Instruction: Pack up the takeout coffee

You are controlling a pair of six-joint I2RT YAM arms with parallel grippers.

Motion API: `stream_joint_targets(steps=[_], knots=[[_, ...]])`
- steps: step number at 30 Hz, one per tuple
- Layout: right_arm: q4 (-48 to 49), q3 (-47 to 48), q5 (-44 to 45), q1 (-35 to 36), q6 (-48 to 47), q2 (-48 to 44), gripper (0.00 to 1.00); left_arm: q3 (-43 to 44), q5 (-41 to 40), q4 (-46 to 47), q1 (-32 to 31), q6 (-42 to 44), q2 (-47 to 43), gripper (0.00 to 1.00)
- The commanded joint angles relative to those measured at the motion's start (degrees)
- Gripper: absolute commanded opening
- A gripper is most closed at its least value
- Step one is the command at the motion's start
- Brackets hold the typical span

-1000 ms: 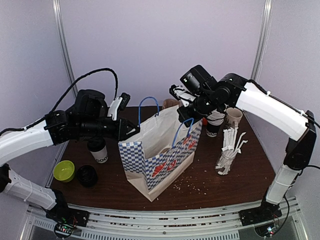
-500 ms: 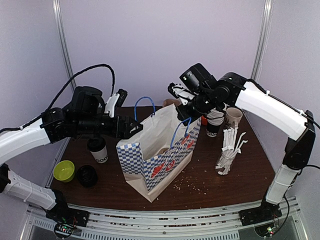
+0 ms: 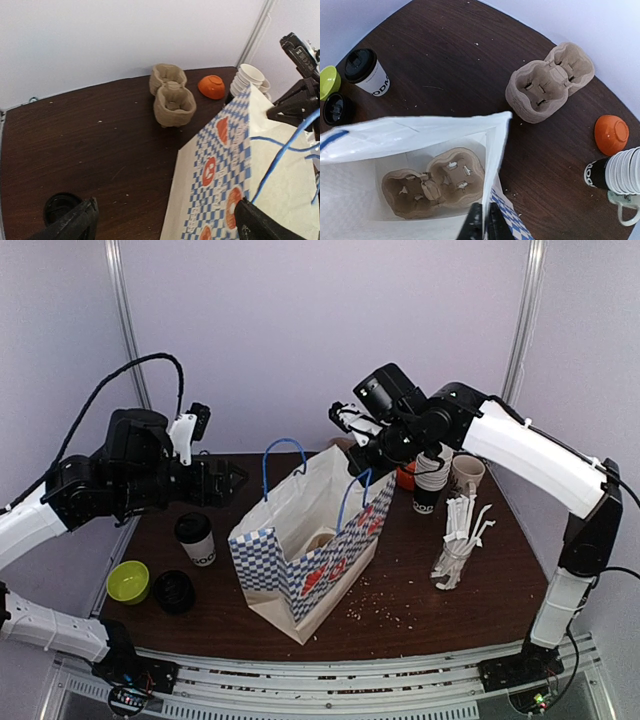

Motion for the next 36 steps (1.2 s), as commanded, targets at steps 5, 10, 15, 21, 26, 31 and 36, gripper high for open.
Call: stream_joint_targets(steps=[5,10,15,21,26,31,36], knots=[[0.9,0.3,-2.1,-0.5,0.8,0.5,0.3,-4.1,-15.0,-4.1,0.3,-4.7,-4.3,0.98],[1.2,0.3,-2.6,-0.7,1.8,-0.8,0.54,-5.5,-15.5,-4.0,2.4,-5.3,-3.8,0.98],[1.6,0.8,-3.8,-0.8,2.8,-3.4,0.72,-8.6,-7.1,-3.7,11.4,-5.5,-2.5,0.98],[2.0,-1.0,-3.5,-0.8,3.9,-7.8,0.79,-12.6,-0.2,-1.3,21.6,-5.2,-1.7,0.98],[5.9,-7.6,-2.3,-0.8,4.6,-14.1,0.81,-13.0,-0.8,-3.1,24.1,-4.1,1.2,0.98],[10.6,-15.0,-0.6,-0.8,5.4,-20.1,0.81,-14.0,2.8,-2.5,25.9,-1.0,3.8,0.98],[14.4,-20.8,-0.8,-0.8,6.5,-24.1,0.81,-14.4,5.7,-2.1,28.2,0.1,8.5,0.98]])
